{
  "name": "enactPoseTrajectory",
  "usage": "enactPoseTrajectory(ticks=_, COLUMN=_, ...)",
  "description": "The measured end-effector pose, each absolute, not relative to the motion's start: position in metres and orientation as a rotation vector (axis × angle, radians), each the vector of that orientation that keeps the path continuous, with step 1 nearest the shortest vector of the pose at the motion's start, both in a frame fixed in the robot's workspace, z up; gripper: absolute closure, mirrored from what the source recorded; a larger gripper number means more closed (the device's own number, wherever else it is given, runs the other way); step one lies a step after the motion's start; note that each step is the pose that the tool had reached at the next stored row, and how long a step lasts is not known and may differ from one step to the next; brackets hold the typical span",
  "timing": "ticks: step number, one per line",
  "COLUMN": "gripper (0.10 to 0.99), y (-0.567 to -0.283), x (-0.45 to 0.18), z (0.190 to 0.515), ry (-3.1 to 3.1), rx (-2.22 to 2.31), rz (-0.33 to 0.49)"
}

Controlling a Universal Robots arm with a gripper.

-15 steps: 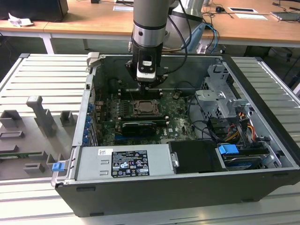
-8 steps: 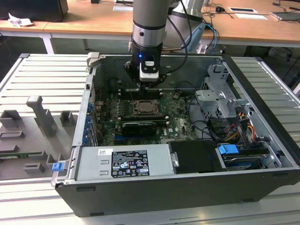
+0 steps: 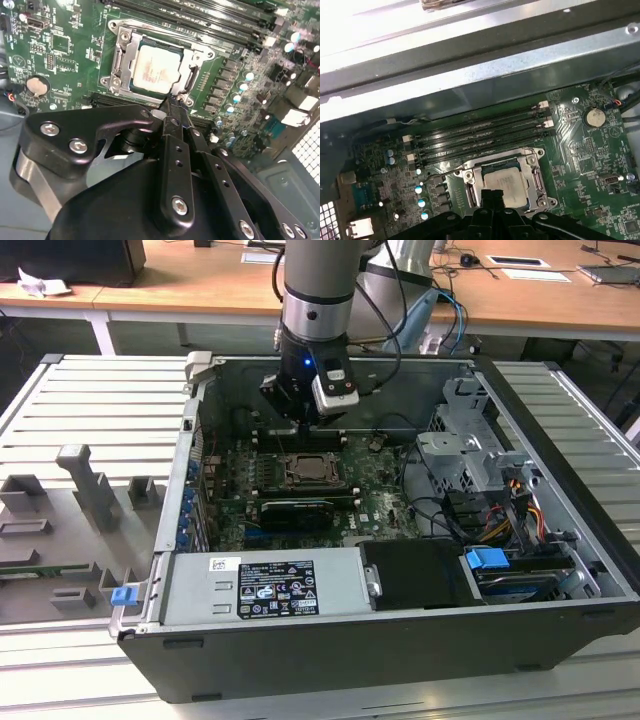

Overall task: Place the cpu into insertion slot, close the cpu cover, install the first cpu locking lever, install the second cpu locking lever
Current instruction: 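Install the first cpu locking lever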

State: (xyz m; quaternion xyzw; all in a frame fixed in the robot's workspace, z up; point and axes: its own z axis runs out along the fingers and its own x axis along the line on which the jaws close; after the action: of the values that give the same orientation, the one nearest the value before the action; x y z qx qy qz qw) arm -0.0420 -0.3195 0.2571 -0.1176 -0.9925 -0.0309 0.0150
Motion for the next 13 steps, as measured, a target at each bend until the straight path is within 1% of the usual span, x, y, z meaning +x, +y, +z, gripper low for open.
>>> enactPoseTrajectory(ticks=13, gripper=0.980, y=-0.3197, x=-0.0420, z=0.2559, ry=-3.118, rx=0.040, rz=-0.095)
